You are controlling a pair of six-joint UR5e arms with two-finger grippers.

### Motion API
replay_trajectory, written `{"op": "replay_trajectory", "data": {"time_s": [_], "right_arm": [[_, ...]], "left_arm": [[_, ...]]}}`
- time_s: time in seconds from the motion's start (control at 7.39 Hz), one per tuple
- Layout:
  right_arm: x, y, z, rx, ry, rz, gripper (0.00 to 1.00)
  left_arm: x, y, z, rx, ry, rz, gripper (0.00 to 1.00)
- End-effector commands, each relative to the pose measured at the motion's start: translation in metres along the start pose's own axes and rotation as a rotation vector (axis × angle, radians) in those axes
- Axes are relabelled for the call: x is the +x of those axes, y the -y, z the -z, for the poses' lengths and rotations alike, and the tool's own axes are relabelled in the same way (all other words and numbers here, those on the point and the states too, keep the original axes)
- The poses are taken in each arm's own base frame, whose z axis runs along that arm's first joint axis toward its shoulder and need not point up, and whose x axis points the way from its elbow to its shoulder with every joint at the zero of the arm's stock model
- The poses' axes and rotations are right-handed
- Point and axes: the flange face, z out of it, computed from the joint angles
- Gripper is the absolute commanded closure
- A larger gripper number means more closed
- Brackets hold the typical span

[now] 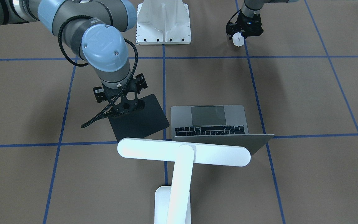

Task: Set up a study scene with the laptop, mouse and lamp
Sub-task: 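Release the mouse pad with the right gripper while the left gripper grasps the white mouse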

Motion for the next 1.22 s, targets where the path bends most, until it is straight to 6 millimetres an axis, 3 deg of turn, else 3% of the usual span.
{"op": "replay_trajectory", "data": {"time_s": [0.0,0.27,0.95,1.08], "right_arm": [[0.002,-0.002,0.0,0.004,-0.003,0.002,0.0],[0.003,-0.003,-0.001,0.004,-0.004,0.002,0.0],[0.005,-0.003,-0.003,0.005,-0.011,0.013,0.0],[0.007,-0.003,-0.003,0.005,-0.012,0.013,0.0]], "left_arm": [[0.0,-0.003,-0.002,-0.006,0.001,-0.005,0.27],[0.007,-0.004,0.0,-0.007,-0.012,-0.007,0.34],[0.015,0.001,0.015,0.01,-0.045,0.0,0.33],[0.02,0.001,0.028,0.005,-0.066,-0.002,0.34]]}}
